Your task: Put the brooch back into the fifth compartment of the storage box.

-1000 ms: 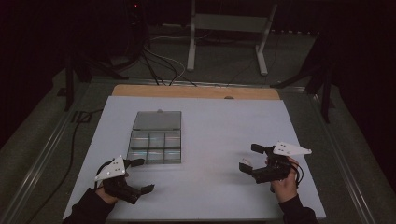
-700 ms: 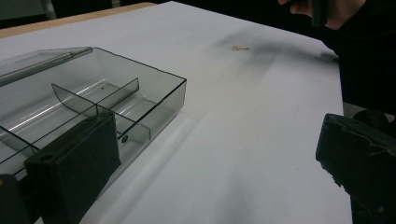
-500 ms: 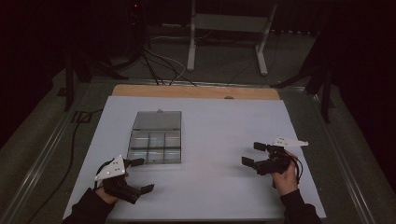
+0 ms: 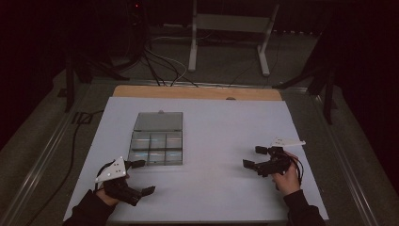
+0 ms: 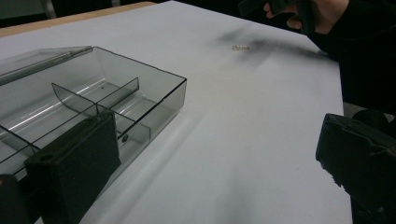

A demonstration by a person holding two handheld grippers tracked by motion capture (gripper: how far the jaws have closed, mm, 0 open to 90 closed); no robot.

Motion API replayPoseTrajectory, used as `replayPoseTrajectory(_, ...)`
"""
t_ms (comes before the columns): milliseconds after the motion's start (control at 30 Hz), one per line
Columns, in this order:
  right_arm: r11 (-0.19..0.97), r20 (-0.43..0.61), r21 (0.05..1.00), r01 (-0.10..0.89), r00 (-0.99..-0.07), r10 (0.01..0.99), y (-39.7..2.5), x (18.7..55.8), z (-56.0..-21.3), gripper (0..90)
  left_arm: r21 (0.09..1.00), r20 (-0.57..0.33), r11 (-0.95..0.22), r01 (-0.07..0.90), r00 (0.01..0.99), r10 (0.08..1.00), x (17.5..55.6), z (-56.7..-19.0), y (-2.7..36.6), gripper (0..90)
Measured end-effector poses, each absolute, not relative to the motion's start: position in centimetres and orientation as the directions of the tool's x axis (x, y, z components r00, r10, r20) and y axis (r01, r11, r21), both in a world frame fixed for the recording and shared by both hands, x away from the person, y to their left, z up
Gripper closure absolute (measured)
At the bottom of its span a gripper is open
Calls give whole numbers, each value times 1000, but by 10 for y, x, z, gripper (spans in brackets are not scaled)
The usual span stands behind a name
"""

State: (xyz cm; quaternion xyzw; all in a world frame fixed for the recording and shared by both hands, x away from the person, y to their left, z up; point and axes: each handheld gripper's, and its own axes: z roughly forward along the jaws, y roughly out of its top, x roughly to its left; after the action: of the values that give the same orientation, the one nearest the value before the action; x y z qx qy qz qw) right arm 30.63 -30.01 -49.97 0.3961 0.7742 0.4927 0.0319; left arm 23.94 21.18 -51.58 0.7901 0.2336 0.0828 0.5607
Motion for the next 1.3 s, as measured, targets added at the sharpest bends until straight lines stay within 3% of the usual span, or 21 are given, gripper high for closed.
replayPoseTrajectory(333,211,360,734,645,-634,685,-303,313,-510,0,923,-134,-264,280,878,460,239,-516,212,11)
replayPoseTrajectory(600,227,327,710,667,-597,733,-306,314,-514,205,923,-139,-262,283,877,460,240,-516,212,11)
replayPoseTrajectory(700,232,321,709,666,-598,735,-306,314,-514,238,922,-135,-266,281,879,458,239,-516,212,11)
replayPoseTrajectory(767,247,309,701,669,-597,741,-307,314,-515,390,923,-139,-261,283,878,458,240,-516,212,11)
replayPoseTrajectory(867,256,298,702,665,-600,743,-307,313,-515,421,921,-137,-268,283,878,459,240,-516,212,11)
replayPoseTrajectory(900,272,283,697,663,-604,745,-307,314,-516,517,923,-138,-262,282,878,459,240,-516,212,11)
replayPoseTrajectory(933,281,278,694,663,-606,745,-306,314,-517,548,921,-140,-264,285,877,459,240,-516,212,11)
replayPoseTrajectory(1033,312,240,688,655,-612,753,-304,314,-519,619,922,-138,-266,283,879,457,240,-516,212,11)
replayPoseTrajectory(1300,375,166,667,644,-619,768,-299,315,-524,692,921,-138,-267,283,879,456,240,-517,212,11)
